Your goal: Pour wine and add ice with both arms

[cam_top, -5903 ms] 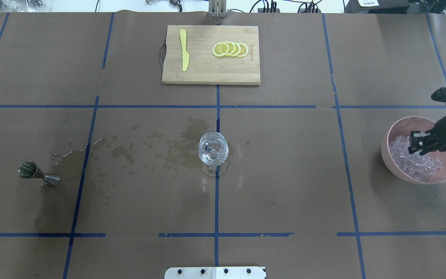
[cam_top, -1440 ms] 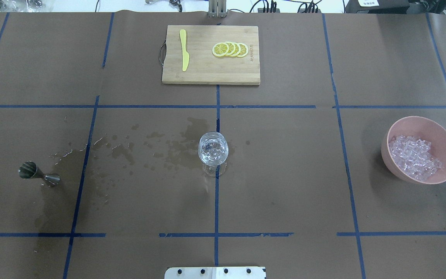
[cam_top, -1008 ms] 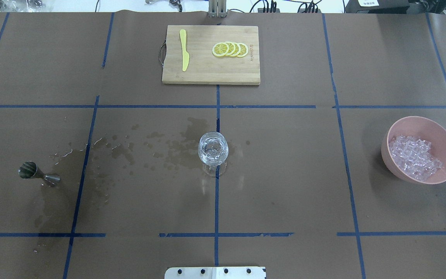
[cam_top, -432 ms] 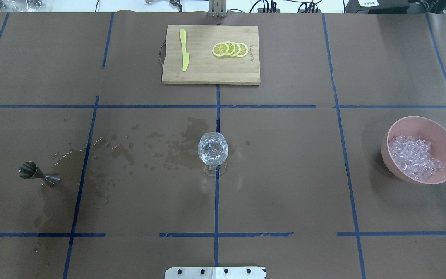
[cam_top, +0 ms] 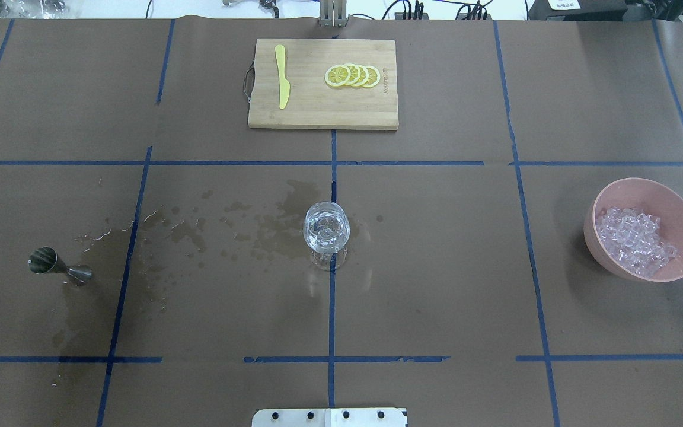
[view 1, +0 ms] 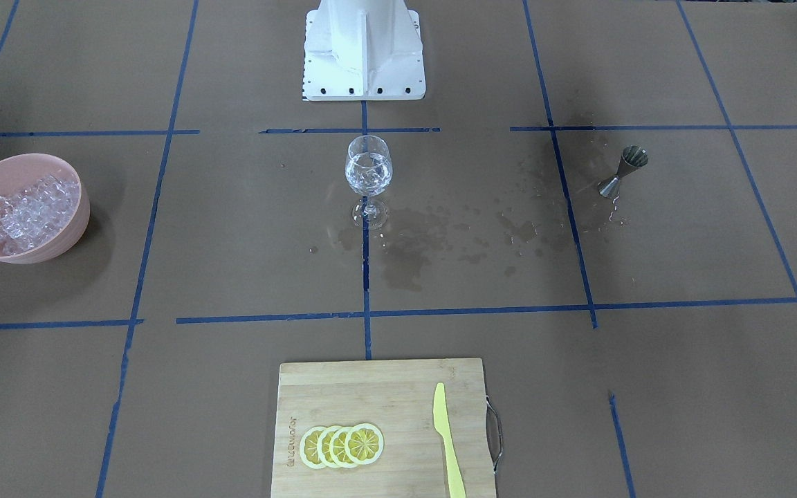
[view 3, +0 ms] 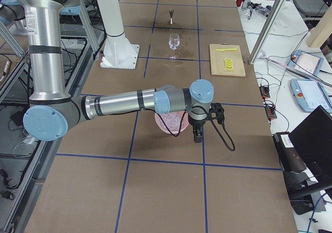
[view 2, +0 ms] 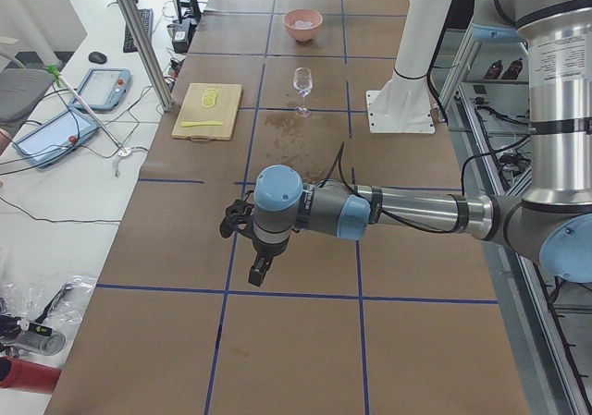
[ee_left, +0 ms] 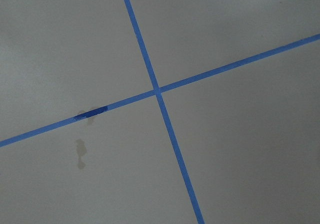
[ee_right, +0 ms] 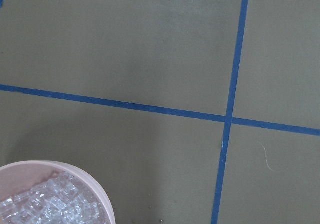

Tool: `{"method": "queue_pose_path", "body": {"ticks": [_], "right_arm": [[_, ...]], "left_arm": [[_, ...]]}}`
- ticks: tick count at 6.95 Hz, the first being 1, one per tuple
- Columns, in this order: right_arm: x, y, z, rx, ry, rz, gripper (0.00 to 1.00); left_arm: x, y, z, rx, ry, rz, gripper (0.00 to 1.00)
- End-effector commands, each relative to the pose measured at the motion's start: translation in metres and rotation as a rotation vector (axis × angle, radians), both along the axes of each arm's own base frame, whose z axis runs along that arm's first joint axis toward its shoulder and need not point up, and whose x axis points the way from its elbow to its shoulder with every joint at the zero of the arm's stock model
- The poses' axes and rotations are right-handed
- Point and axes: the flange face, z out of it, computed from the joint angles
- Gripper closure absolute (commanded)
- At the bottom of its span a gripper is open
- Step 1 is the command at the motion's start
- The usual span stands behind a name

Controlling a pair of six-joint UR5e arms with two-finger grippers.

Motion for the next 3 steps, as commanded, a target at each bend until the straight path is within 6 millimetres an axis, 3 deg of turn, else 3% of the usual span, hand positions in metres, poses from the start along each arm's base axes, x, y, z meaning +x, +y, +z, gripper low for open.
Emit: {"method": "queue_pose_path", "body": {"ticks": [1,3], "right_arm": [[-0.013,-0.001,0.013,-0.014,0.085,-0.026,0.00],[-0.013,0.004,0.024,-0.092,0.078,-0.033,0.00]], "left_arm": [[-0.003,0.007,0.001,-0.076,0.001,-0.006,0.00],[-0.002,0.013,0.005,-0.211,0.004,-0.004,0.00]]}}
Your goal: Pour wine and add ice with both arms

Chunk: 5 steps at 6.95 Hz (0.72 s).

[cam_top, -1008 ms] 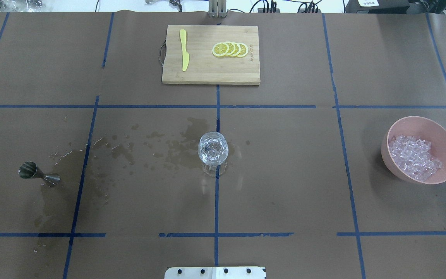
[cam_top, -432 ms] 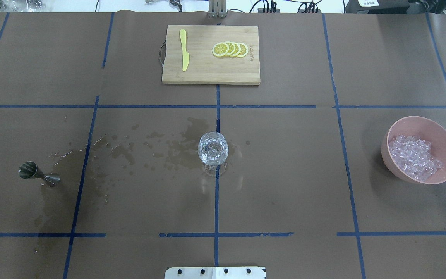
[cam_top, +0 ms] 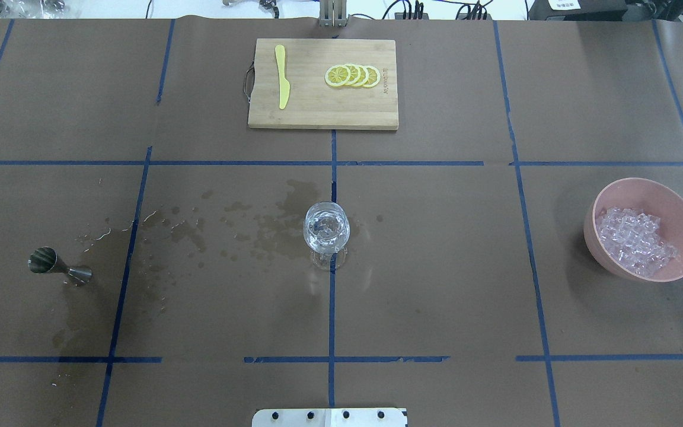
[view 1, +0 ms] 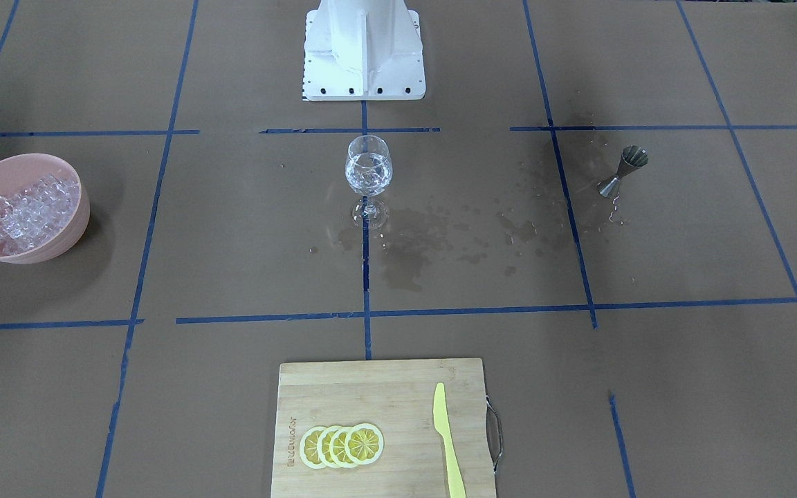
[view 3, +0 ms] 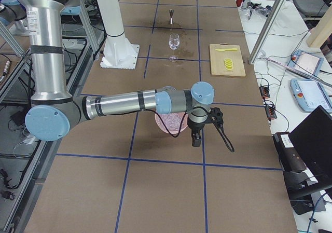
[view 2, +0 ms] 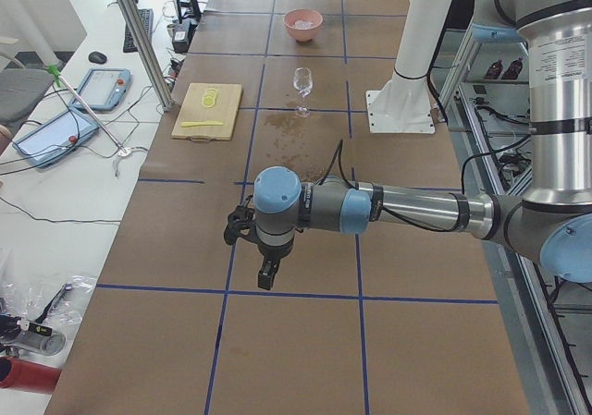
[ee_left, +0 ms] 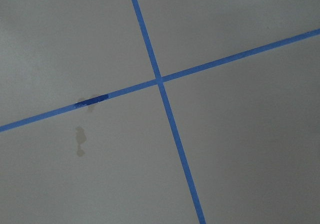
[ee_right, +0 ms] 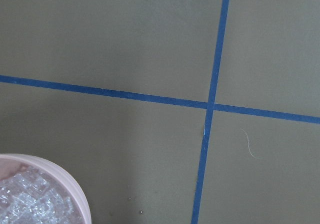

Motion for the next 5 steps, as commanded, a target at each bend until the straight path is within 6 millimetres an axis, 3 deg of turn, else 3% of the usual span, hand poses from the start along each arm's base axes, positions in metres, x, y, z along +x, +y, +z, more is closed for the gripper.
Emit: {"method": "queue_pose_path", "body": {"ticks": [1,3,5], "right_arm": [[-0.001,0.003,0.015,-0.046,0.013,-0.008,0.00],[0.001,0.009,0.025,0.016,0.025,-0.099,0.00],[0.003,0.012,0.028,0.044,0.048,-0.132,0.00]], "left_arm": [[0.002,0.003,0.005,-0.063,0.004,0.004,0.00],[0.004,0.002,0.005,-0.051,0.011,0.007,0.00],[0.004,-0.002,0.021,0.009,0.010,0.008,0.00]]}}
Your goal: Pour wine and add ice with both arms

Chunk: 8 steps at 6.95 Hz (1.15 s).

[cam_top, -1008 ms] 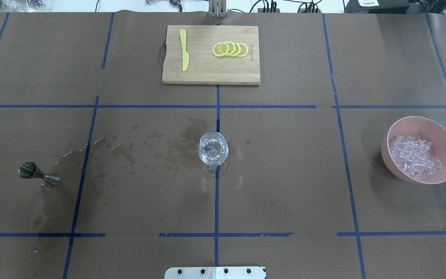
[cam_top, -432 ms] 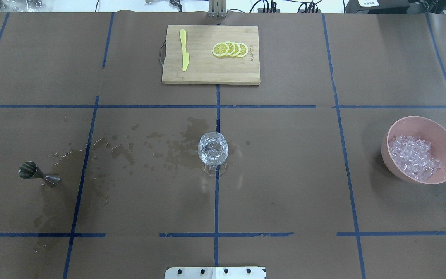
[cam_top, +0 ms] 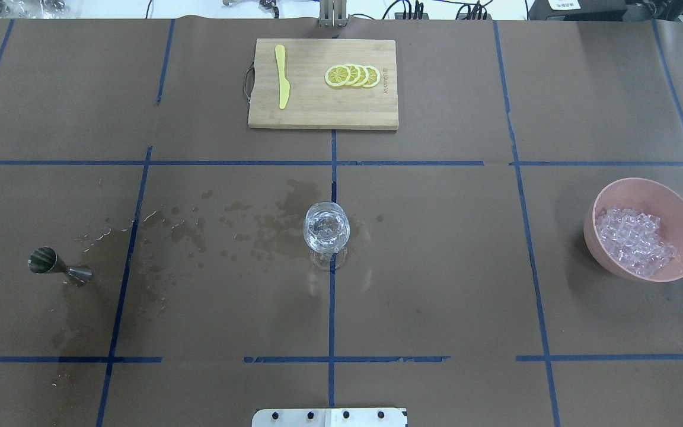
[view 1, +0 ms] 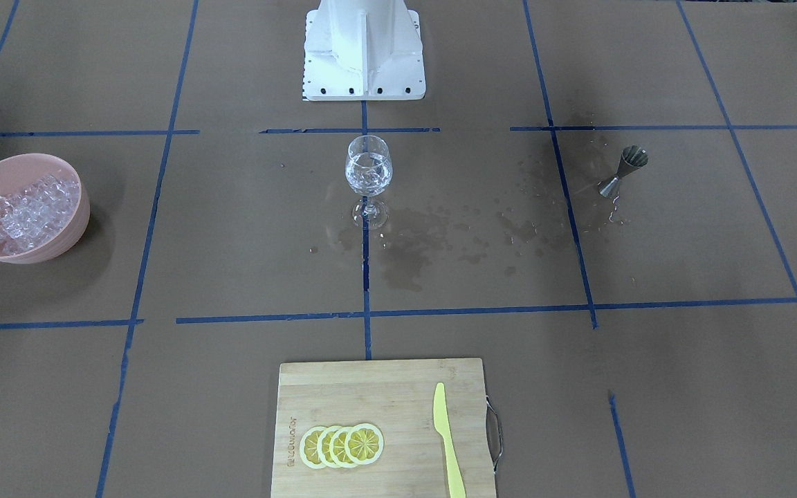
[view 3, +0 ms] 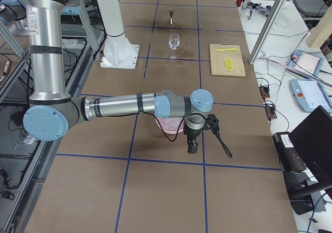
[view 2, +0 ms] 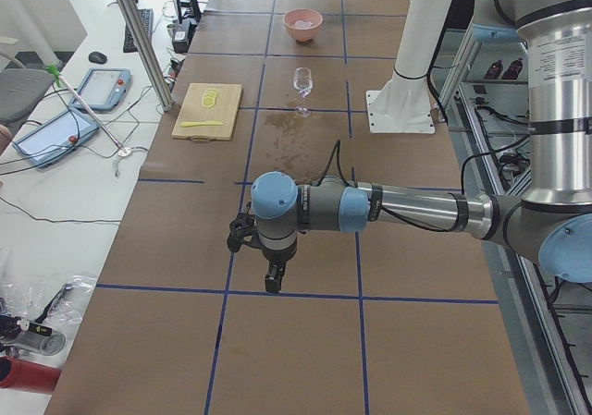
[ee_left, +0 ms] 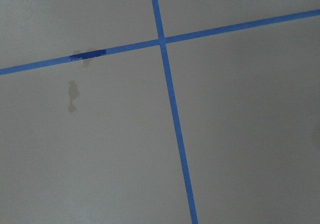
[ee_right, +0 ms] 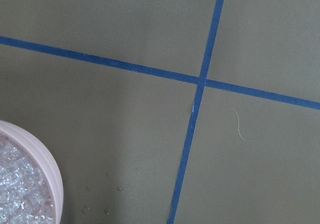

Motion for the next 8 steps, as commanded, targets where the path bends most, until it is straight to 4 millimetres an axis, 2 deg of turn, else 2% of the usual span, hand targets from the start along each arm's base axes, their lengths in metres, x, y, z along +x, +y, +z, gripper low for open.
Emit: {"method": "queue_pose_path", "body": {"ticks": [1,3,4,5,6,8], "right_arm": [[-0.003,0.008,0.005,0.016,0.002,-0.030,0.00],[-0.009,0.009,0.002,-0.006,-0.069,-0.023,0.00],[-0.020,0.009,-0.003,-0.001,-0.087,-0.042,0.00],[-0.023,0.009,0.001,-0.009,-0.085,-0.045,0.00],[-0.028,0.003,-0.008,0.005,-0.087,-0.046,0.00],[-0.030,0.001,-0.004,-0.026,-0.103,-0.034,0.00]], "left_arm": [[0.002,-0.003,0.017,0.043,0.002,0.002,0.00],[0.002,-0.003,0.021,0.041,0.002,0.001,0.00],[0.002,-0.005,0.020,0.055,0.002,-0.001,0.00],[0.002,-0.006,0.019,0.072,0.004,-0.003,0.00],[0.002,-0.005,0.018,0.077,0.003,0.000,0.00],[0.004,-0.005,0.020,0.070,0.004,0.001,0.00]]}}
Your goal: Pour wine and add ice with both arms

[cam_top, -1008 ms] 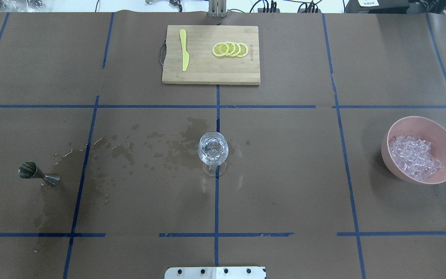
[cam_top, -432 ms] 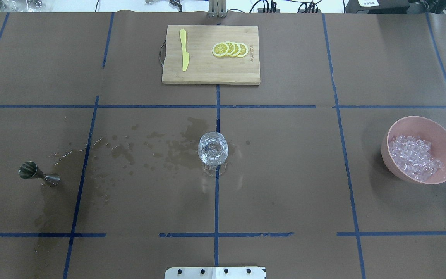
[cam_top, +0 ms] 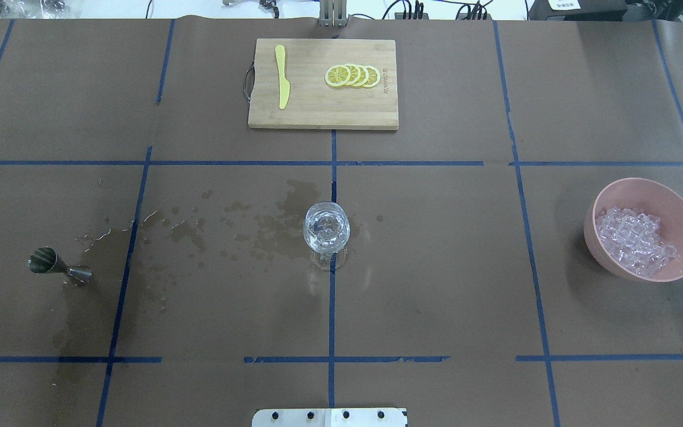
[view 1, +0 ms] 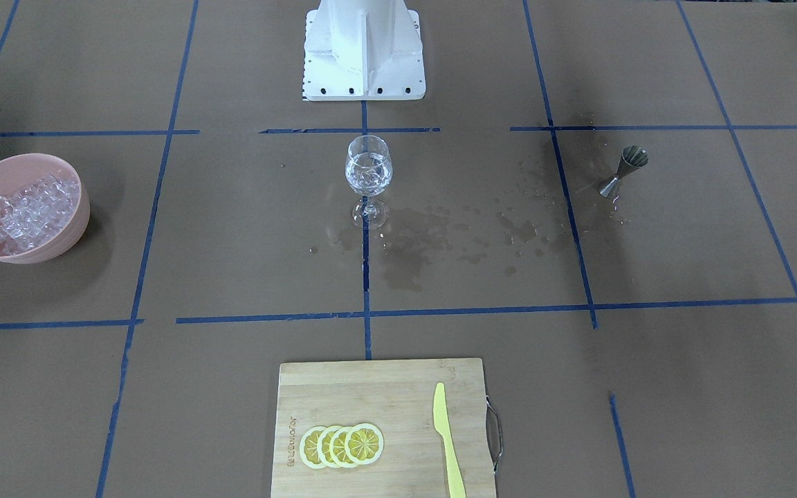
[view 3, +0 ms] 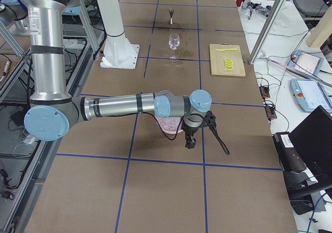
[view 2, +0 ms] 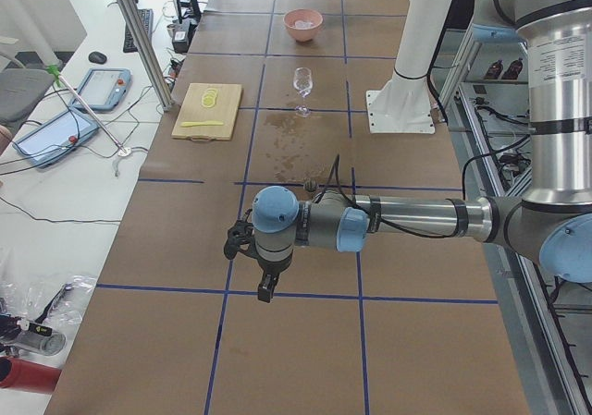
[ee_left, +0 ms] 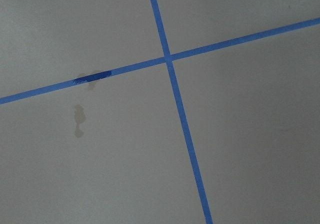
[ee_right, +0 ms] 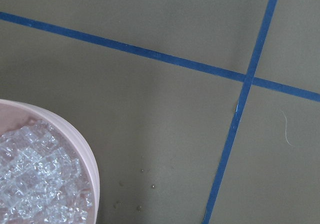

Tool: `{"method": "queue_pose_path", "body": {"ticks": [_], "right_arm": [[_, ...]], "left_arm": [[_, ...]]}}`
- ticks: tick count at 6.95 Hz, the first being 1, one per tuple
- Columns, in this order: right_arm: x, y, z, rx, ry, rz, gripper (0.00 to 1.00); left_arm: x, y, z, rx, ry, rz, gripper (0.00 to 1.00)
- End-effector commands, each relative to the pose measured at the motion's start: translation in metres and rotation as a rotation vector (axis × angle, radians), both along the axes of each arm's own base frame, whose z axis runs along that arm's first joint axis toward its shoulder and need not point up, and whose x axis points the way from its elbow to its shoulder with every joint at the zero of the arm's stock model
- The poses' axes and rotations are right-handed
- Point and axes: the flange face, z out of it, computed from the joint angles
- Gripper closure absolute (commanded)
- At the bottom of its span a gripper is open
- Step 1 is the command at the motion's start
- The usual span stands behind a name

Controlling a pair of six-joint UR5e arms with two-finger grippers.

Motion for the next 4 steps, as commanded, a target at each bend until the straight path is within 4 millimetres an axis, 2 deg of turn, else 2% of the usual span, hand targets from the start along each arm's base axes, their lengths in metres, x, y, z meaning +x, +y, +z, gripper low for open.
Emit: {"method": "queue_pose_path", "body": {"ticks": [1,3,4], "right_arm": [[-0.0025,-0.0005,-0.0055,-0.012,-0.034,0.009,0.00],[-0.0001,-0.0005,0.0023,-0.009,0.001,0.007,0.00],[0.0009,-0.0007,0.0033,-0.007,0.015,0.008,0.00]], "left_arm": [[0.0011,-0.0012,-0.0009,-0.005,0.002,-0.001,0.00],[0.0004,0.0018,-0.0001,-0.118,0.013,-0.111,0.00],[0.0018,0.0007,-0.0018,-0.111,0.013,-0.107,0.00]]}}
